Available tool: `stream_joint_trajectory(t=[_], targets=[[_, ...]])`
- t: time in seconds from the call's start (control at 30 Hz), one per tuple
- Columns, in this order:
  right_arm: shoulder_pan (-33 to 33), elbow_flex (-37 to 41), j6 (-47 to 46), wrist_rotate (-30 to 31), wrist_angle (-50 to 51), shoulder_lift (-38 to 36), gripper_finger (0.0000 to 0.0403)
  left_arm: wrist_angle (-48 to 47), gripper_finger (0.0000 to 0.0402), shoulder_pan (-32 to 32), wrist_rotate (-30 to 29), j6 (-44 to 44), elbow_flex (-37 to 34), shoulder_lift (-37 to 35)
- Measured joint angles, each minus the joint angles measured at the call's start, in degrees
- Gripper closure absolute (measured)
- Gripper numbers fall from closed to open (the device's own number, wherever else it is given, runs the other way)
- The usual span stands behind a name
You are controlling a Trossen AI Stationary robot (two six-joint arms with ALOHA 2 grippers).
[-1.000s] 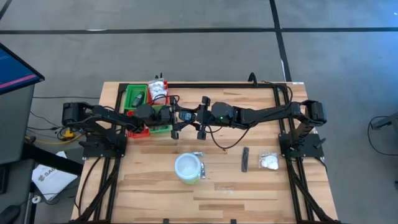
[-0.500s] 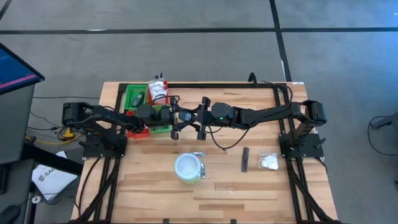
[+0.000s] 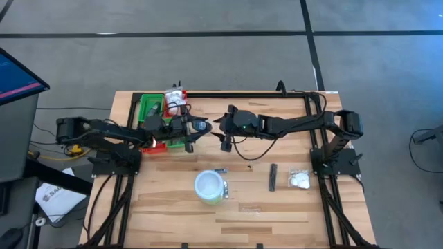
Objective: Pick & Place Travel size toiletries
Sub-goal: Put the gray deodorant into the top green bin
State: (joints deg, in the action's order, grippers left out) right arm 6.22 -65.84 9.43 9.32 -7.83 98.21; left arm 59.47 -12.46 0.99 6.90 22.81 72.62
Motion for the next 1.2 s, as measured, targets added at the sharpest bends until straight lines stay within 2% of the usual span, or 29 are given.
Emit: stream_joint_trajectory(t=[0.3, 0.47, 0.6, 0.9, 1.2], targets=[[1.4, 0.0, -2.6, 0.0, 4.5, 0.0, 0.0182, -21.3, 0.0203, -2.0, -15.7, 0.2, -3.3, -14.6], [0.5, 0.0, -3.1, 0.0, 5.0, 0.0, 0.0182, -29.1, 0.0203, -3.2, -27.3, -1.2, -3.9, -18.2], [-0.4, 0.0, -3.1, 0.0, 4.9, 0.0, 0.0182, -33.6, 0.0203, -5.6, -35.8, -4.1, -3.9, -18.3], [-1.7, 0.0, -3.1, 0.0, 4.9, 0.0, 0.0182, -40.4, 0.0203, -15.0, -37.6, -10.4, -3.9, -17.8], [-1.8, 0.0, -3.0, -0.1, 5.3, 0.0, 0.0182, -44.5, 0.0203, -23.2, -37.5, -10.8, -3.9, -17.8]])
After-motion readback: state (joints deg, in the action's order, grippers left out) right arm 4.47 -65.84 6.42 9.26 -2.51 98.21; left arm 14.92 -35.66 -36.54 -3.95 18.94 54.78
